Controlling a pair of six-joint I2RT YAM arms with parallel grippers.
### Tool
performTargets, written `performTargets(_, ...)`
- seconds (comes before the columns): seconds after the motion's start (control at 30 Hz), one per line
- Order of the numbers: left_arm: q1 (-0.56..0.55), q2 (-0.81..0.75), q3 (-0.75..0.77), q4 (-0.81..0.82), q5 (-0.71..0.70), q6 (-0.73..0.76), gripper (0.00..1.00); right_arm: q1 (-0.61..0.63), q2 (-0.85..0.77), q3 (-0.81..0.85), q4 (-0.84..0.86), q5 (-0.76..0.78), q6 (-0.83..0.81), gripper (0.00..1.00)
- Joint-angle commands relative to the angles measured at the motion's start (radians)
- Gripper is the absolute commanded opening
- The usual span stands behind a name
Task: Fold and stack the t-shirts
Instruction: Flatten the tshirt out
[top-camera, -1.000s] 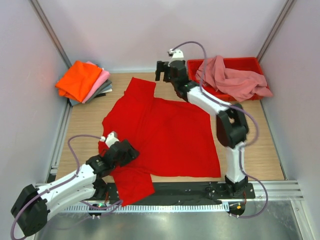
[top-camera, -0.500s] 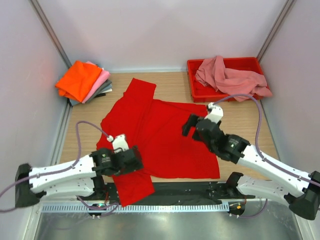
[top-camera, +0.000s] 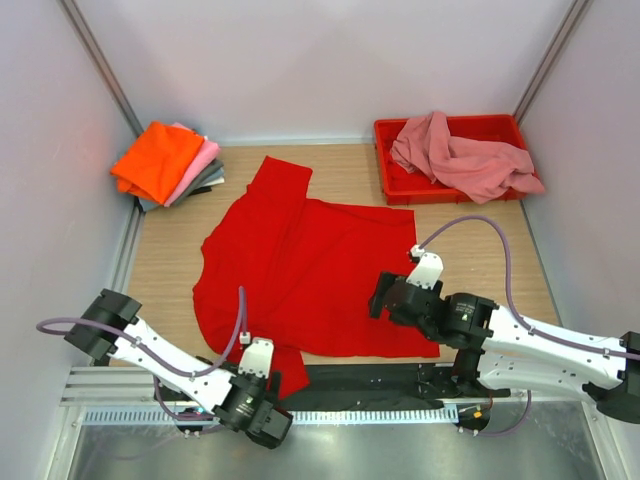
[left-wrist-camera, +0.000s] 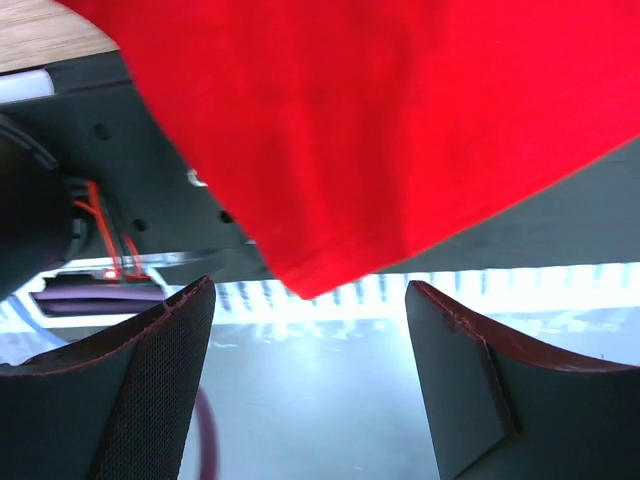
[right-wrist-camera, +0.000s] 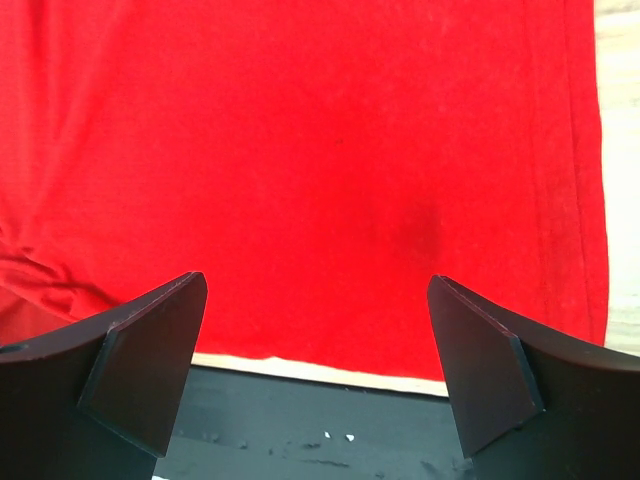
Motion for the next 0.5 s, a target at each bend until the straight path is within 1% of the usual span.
performTargets(0.0, -0.026, -0.015, -0.047, -0.042, 0.000, -0.502, 0.78, 0.021, -0.018, -0.015, -0.008, 0.030, 0.054, 0.99)
performTargets(0.07, -0.028, -0.041, -0.084, 0.011, -0.021, -0.522, 0.75, 0.023, -0.012, -0.017, -0.004, 0.030, 0.050, 0.98)
performTargets(0.1, -0.028, -0.084, -0.135, 0.039, -0.031, -0.530, 0.74, 0.024, -0.012, -0.015, -0.006, 0.031, 0.047, 0.98)
performTargets(0.13, -0.028, -0.104, -0.159, 0.095, -0.049, -0.542, 0.71, 0.024, -0.009, -0.014, -0.009, 0.033, 0.044, 0.99)
performTargets(0.2, -0.026, -0.147, -0.208, 0.146, -0.074, -0.547, 0.68, 0.024, -0.006, -0.012, -0.012, 0.034, 0.039, 0.98)
performTargets(0.23, -0.026, -0.179, -0.245, 0.198, -0.086, -0.547, 0.65, 0.024, -0.003, -0.012, -0.014, 0.039, 0.039, 0.98)
performTargets(0.3, -0.026, -0.199, -0.275, 0.252, -0.120, -0.547, 0.61, 0.024, 0.000, -0.011, -0.017, 0.045, 0.037, 0.98)
performTargets(0.37, -0.026, -0.201, -0.308, 0.303, -0.126, -0.545, 0.53, 0.024, 0.005, -0.009, -0.024, 0.057, 0.036, 0.98)
performTargets(0.4, -0.026, -0.184, -0.312, 0.319, -0.123, -0.547, 0.44, 0.024, 0.011, -0.002, -0.037, 0.065, 0.037, 0.98)
performTargets(0.47, -0.026, -0.171, -0.303, 0.324, -0.123, -0.542, 0.32, 0.026, 0.017, 0.006, -0.058, 0.076, 0.047, 0.98)
